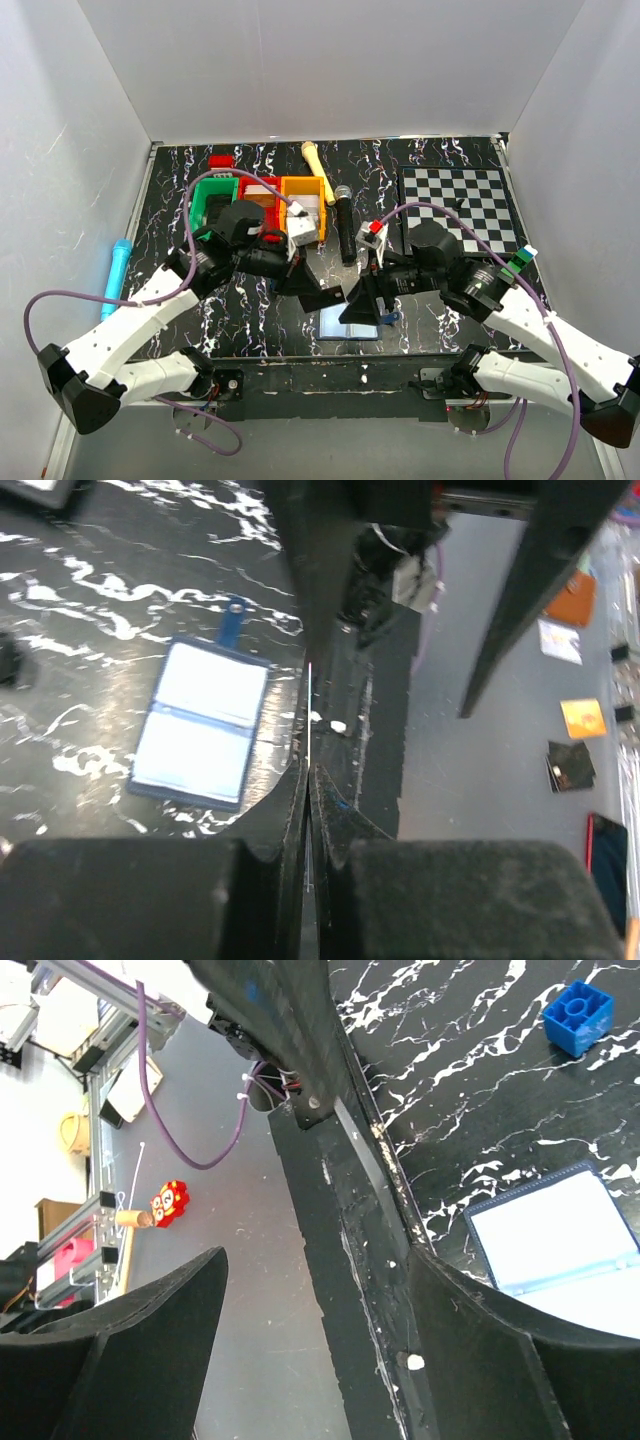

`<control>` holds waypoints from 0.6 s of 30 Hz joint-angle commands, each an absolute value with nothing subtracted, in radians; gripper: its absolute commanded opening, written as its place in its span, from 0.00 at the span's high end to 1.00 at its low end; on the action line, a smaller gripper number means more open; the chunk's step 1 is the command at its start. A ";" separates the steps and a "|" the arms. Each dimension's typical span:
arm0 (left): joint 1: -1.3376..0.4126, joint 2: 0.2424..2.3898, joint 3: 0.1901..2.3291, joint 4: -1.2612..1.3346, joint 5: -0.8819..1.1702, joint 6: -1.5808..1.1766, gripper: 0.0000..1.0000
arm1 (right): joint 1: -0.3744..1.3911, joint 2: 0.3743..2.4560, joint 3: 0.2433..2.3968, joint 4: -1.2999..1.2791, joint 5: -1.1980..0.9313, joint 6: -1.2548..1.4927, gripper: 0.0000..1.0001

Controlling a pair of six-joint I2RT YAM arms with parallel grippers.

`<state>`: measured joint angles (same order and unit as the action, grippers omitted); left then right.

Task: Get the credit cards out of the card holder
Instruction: Remove the credit card from the card holder, then move the storage box to the center of the board.

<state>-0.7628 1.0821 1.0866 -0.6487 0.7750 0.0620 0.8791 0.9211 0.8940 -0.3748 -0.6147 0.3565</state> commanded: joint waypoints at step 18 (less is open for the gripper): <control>-0.614 0.744 0.826 -0.417 0.112 0.087 1.00 | 0.876 0.756 0.859 -0.408 -0.465 0.403 0.21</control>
